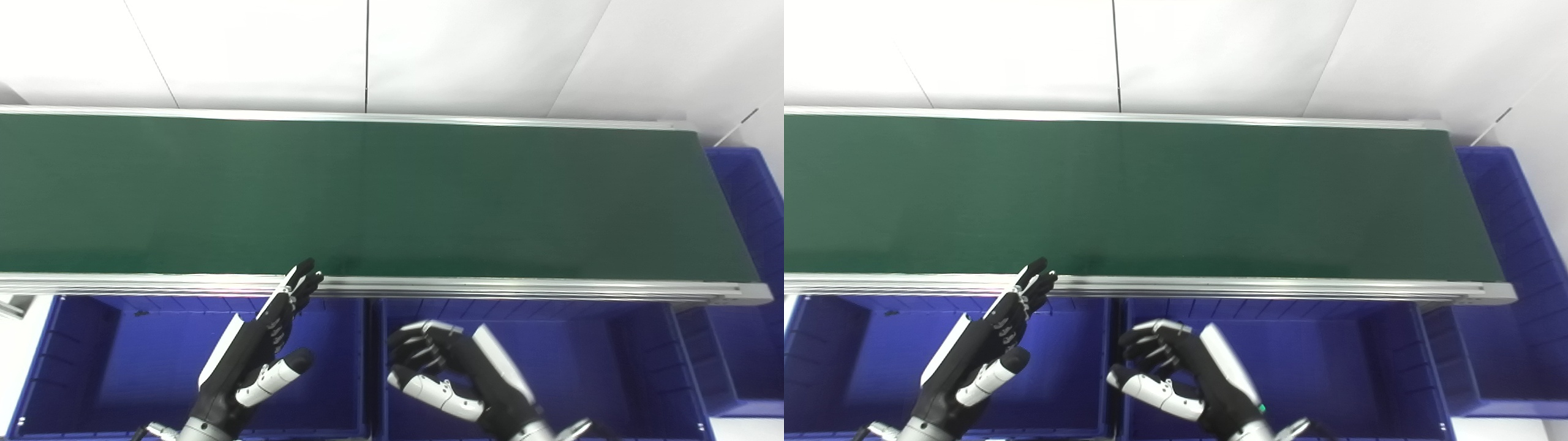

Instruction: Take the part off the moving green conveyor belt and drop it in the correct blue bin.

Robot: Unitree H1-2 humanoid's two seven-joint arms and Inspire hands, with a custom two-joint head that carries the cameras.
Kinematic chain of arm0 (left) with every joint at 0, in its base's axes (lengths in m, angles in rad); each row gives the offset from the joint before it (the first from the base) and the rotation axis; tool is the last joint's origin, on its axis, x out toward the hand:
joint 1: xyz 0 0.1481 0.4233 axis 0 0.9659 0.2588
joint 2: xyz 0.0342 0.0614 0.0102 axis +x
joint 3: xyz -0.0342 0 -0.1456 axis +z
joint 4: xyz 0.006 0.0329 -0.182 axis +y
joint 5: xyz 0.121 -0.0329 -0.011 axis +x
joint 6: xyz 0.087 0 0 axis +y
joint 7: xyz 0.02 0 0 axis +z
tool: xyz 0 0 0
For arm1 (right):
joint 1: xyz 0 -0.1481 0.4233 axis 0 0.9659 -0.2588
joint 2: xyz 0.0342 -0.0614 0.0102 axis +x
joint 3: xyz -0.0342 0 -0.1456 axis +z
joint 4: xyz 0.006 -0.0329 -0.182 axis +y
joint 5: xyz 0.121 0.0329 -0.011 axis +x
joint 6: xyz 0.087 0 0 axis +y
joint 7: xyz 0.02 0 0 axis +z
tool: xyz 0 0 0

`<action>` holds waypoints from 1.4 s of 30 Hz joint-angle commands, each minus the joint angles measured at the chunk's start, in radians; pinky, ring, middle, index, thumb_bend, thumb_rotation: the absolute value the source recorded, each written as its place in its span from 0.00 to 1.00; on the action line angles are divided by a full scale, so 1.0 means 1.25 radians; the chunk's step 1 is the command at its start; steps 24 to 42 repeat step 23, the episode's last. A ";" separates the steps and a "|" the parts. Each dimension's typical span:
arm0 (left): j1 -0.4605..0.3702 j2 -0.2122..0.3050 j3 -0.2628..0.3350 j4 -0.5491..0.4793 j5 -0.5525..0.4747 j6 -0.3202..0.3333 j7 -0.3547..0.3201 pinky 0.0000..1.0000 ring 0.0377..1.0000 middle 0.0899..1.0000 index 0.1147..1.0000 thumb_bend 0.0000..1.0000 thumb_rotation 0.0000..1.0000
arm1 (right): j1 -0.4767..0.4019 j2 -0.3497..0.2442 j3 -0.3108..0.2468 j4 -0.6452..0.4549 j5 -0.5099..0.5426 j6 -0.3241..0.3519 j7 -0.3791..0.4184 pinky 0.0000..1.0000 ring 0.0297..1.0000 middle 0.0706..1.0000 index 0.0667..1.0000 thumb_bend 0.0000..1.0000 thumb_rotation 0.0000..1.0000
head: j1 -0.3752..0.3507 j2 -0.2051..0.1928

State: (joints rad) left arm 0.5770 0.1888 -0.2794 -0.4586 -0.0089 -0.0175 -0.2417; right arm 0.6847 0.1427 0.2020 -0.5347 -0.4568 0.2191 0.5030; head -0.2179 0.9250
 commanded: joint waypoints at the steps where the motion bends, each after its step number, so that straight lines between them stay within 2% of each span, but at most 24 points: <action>1: 0.010 -0.005 -0.006 -0.015 0.015 -0.019 0.006 0.99 0.97 0.94 0.99 0.75 0.73 | -0.007 -0.007 0.021 0.005 0.048 -0.091 -0.057 0.61 0.66 0.68 0.68 0.75 0.86 | 0.003 -0.001; 4: 0.010 0.001 -0.006 -0.018 0.023 -0.011 0.005 0.98 0.97 0.94 0.99 0.76 0.74 | -0.024 -0.030 0.055 0.048 0.032 -0.142 -0.119 0.60 0.66 0.69 0.68 0.73 0.87 | -0.003 0.001; 9: 0.012 0.001 -0.004 -0.018 0.010 -0.014 0.004 0.97 0.96 0.94 0.98 0.76 0.73 | -0.037 -0.038 0.087 0.076 0.053 -0.145 -0.192 0.63 0.70 0.73 0.72 0.79 0.94 | -0.015 0.010; 14: 0.010 0.004 -0.009 -0.031 0.016 0.016 0.000 1.00 0.98 0.95 0.99 0.77 0.75 | -0.048 -0.050 0.099 0.117 0.124 -0.196 -0.241 0.73 0.78 0.82 0.81 0.85 1.00 | -0.004 0.011; 18: 0.008 0.003 -0.009 -0.026 0.023 0.009 0.003 0.99 0.98 0.94 0.99 0.75 0.75 | -0.060 -0.072 0.117 0.144 0.172 -0.234 -0.248 0.80 0.83 0.87 0.87 0.93 1.00 | -0.003 0.007; 21: 0.010 0.001 -0.009 -0.027 0.031 0.010 0.007 0.99 0.97 0.94 0.98 0.76 0.74 | -0.068 -0.087 0.133 0.162 0.176 -0.281 -0.264 0.87 0.90 0.91 0.91 0.93 1.00 | -0.003 0.007; 23: 0.007 0.001 -0.009 -0.020 0.028 0.004 0.004 0.98 0.97 0.94 0.98 0.75 0.74 | -0.076 -0.099 0.142 0.174 0.148 -0.325 -0.285 0.93 0.95 0.95 0.94 0.92 1.00 | 0.001 0.004; 42: 0.007 0.001 -0.009 -0.020 0.028 0.004 0.004 0.98 0.97 0.94 0.98 0.75 0.74 | -0.076 -0.099 0.142 0.174 0.148 -0.325 -0.285 0.93 0.95 0.95 0.94 0.92 1.00 | 0.001 0.004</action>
